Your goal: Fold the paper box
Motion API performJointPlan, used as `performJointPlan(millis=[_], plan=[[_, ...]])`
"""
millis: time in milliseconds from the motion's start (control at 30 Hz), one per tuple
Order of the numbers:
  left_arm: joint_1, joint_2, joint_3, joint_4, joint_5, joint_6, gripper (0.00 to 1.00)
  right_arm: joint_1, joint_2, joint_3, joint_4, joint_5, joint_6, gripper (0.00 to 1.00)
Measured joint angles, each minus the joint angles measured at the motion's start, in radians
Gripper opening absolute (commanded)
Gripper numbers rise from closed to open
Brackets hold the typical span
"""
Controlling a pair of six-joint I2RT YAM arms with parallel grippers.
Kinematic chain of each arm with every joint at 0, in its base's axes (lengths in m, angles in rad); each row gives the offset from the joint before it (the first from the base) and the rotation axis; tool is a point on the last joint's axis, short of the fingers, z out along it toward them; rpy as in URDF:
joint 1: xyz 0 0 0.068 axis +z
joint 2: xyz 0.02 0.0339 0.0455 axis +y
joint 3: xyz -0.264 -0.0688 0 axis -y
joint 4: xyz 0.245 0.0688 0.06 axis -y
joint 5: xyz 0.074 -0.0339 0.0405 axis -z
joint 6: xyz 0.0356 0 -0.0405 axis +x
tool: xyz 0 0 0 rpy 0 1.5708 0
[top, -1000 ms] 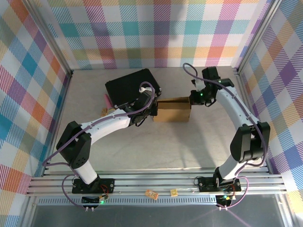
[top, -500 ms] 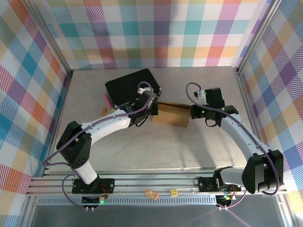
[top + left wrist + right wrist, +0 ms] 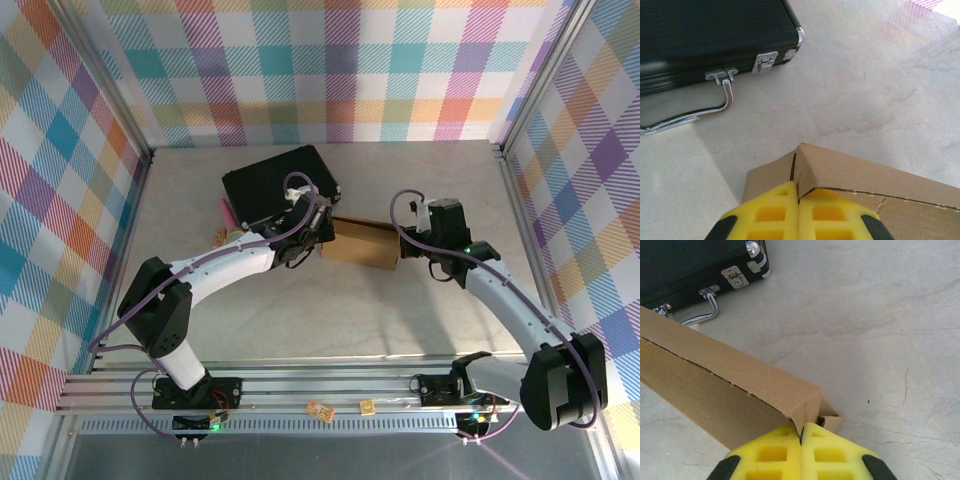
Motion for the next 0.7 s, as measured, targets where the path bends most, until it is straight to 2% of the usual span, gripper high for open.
performJointPlan(millis=[200, 333, 467, 700], plan=[[0.001, -0.019, -0.012, -0.013, 0.042, -0.089, 0.16, 0.017, -0.047, -0.059, 0.051, 0.034, -0.001, 0.00], [0.005, -0.031, -0.014, -0.031, 0.074, -0.157, 0.27, 0.022, -0.061, -0.091, 0.097, 0.048, 0.000, 0.00], [0.011, -0.059, -0.027, -0.042, 0.122, -0.223, 0.43, 0.031, -0.064, -0.103, 0.122, 0.061, -0.001, 0.00], [0.023, -0.108, -0.049, -0.077, 0.202, -0.350, 0.46, 0.050, -0.063, -0.105, 0.135, 0.075, -0.001, 0.00]])
